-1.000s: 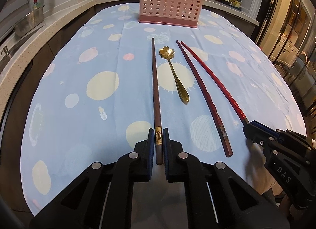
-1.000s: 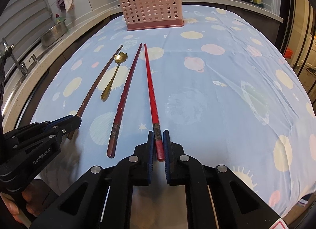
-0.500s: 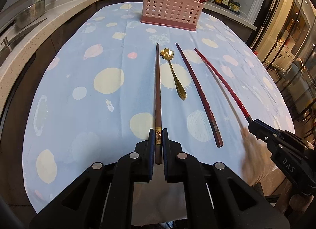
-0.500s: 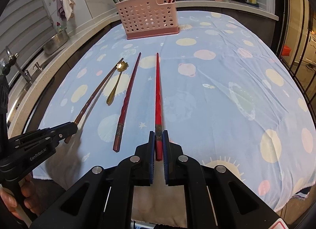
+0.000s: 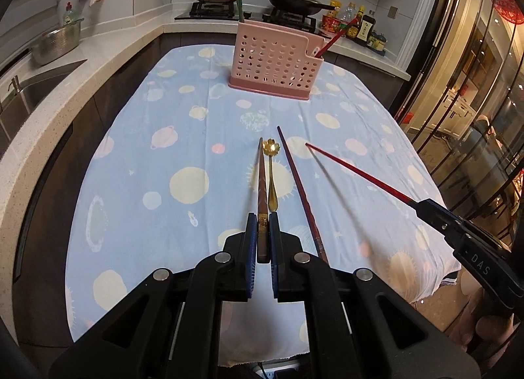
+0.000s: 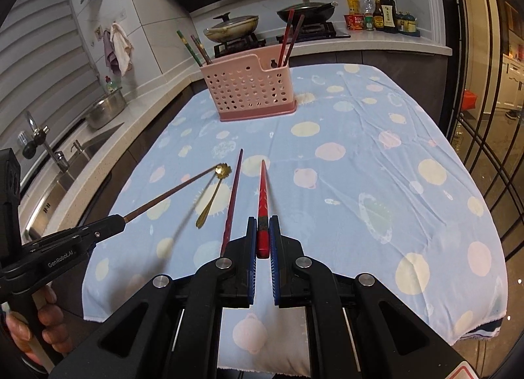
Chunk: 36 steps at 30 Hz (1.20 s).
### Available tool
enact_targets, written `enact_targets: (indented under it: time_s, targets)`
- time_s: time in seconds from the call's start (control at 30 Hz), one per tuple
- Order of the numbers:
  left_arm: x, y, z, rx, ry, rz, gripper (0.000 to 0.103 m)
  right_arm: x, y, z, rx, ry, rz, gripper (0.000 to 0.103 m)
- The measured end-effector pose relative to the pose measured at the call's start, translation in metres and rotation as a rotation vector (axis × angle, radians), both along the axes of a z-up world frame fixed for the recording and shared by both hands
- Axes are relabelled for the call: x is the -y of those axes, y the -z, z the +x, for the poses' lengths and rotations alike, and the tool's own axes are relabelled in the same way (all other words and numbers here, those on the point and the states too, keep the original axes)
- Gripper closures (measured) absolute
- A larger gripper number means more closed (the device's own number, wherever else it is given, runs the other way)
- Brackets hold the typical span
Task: Organize utensils
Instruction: 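Lift both held chopsticks and carry them over the pink holder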
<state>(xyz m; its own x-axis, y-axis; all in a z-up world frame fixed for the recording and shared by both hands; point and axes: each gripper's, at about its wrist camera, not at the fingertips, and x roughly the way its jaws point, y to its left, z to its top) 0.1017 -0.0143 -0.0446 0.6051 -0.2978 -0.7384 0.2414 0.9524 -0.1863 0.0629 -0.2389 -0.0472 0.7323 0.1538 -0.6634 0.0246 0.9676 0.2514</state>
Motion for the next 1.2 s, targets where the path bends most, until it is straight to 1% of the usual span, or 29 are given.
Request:
enact_targets:
  time_s: [0.27, 0.57, 0.93, 1.2]
  targets:
    - [-0.006, -0.034, 0.008, 0.071, -0.020, -0.013, 0.096, 0.016, -0.038, 0.004, 0.092, 0.030, 0.012, 0.096]
    - [-0.008, -0.064, 0.026, 0.155, -0.041, -0.012, 0.096, 0.024, -0.068, 0.016, 0.176, 0.044, 0.013, 0.096]
    - [0.002, -0.101, 0.057, 0.247, -0.040, -0.014, 0.096, 0.028, -0.103, 0.044, 0.254, 0.035, 0.012, 0.096]
    - [0.009, -0.140, 0.084, 0.333, -0.031, -0.020, 0.096, 0.029, -0.134, 0.076, 0.316, 0.006, 0.030, 0.095]
